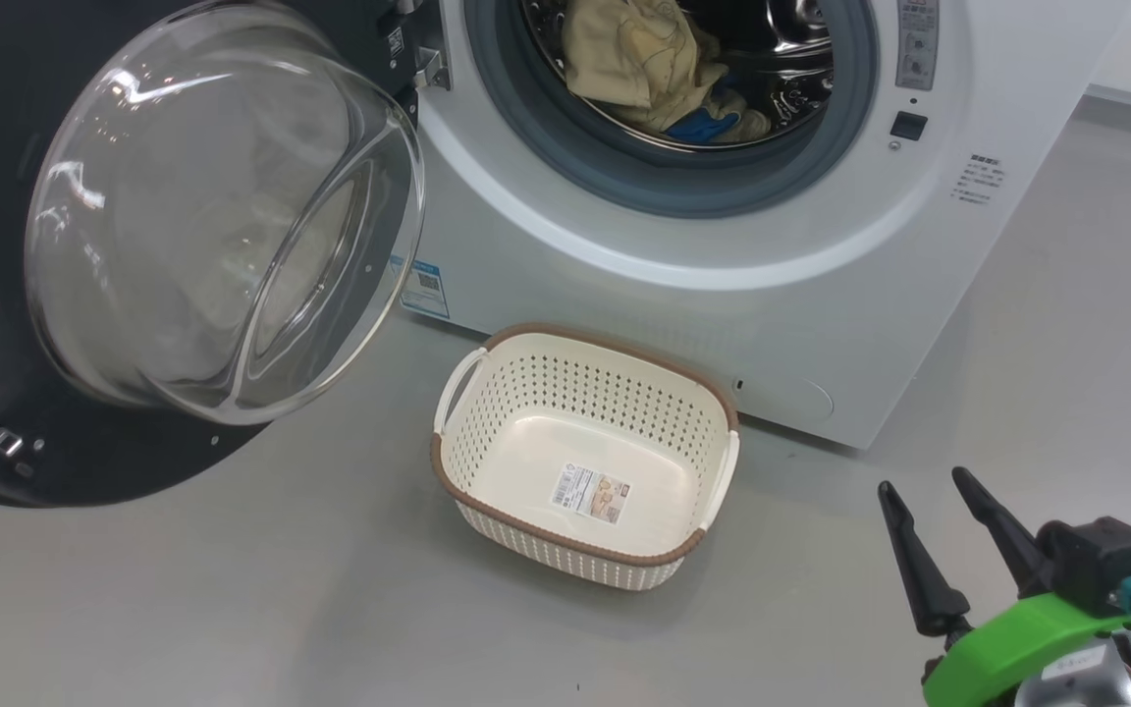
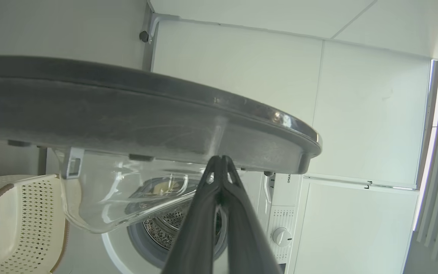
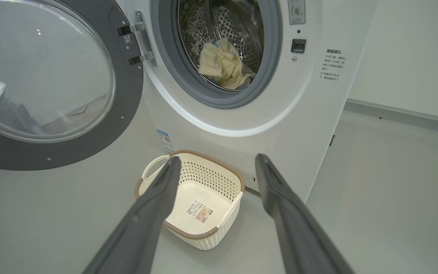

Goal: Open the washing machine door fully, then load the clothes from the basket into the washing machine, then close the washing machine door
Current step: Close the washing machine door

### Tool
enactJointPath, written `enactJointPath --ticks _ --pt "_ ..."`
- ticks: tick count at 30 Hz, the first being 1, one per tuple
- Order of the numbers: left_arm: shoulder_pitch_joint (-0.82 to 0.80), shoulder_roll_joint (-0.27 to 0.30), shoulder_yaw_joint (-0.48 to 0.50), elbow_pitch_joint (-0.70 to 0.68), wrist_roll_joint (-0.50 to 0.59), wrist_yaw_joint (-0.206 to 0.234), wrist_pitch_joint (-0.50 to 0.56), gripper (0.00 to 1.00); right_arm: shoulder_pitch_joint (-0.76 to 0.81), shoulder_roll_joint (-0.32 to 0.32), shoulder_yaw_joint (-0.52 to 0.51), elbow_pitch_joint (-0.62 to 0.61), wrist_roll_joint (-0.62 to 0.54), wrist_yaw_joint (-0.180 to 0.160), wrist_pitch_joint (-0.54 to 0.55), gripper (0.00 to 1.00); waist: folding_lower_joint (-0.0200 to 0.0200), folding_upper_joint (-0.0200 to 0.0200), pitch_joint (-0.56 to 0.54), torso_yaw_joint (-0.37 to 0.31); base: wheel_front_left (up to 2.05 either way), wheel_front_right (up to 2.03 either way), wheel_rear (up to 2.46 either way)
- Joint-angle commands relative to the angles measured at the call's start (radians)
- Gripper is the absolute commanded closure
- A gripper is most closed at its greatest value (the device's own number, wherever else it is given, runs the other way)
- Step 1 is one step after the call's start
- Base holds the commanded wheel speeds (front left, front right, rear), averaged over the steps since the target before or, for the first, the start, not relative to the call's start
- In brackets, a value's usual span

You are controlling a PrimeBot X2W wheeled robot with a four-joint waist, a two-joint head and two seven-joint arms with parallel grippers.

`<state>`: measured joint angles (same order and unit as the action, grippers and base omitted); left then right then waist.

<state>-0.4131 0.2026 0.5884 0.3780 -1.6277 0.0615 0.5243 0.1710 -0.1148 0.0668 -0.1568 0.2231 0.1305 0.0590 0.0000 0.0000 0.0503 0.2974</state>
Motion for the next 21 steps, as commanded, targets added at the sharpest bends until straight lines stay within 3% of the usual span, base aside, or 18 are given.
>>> enactJointPath --ticks 1,7,12,21 --pt "-0.063 0.052 0.055 -0.033 -0.025 -0.013 -0.001 1.0 -0.049 -0.028 0.01 -0.038 0.007 0.0 0.002 0.0 0.0 0.0 0.003 0.0 0.0 0.0 0.0" --pt "-0.138 0.084 0.146 0.023 -0.081 -0.07 -0.054 1.0 -0.044 -0.038 0.007 -0.049 0.009 0.0 0.01 0.0 0.0 0.0 0.005 -0.001 0.0 0.0 0.0" --pt "-0.178 0.114 0.168 0.072 -0.048 -0.105 -0.128 1.0 -0.036 -0.043 0.011 -0.055 0.009 0.0 0.018 0.0 0.0 0.0 0.005 -0.011 0.0 0.0 0.0" --pt "-0.196 0.161 0.117 0.164 0.046 -0.075 -0.17 1.0 -0.024 -0.051 0.006 -0.07 0.011 0.0 0.036 0.0 0.0 0.0 0.011 -0.037 0.0 0.0 0.0"
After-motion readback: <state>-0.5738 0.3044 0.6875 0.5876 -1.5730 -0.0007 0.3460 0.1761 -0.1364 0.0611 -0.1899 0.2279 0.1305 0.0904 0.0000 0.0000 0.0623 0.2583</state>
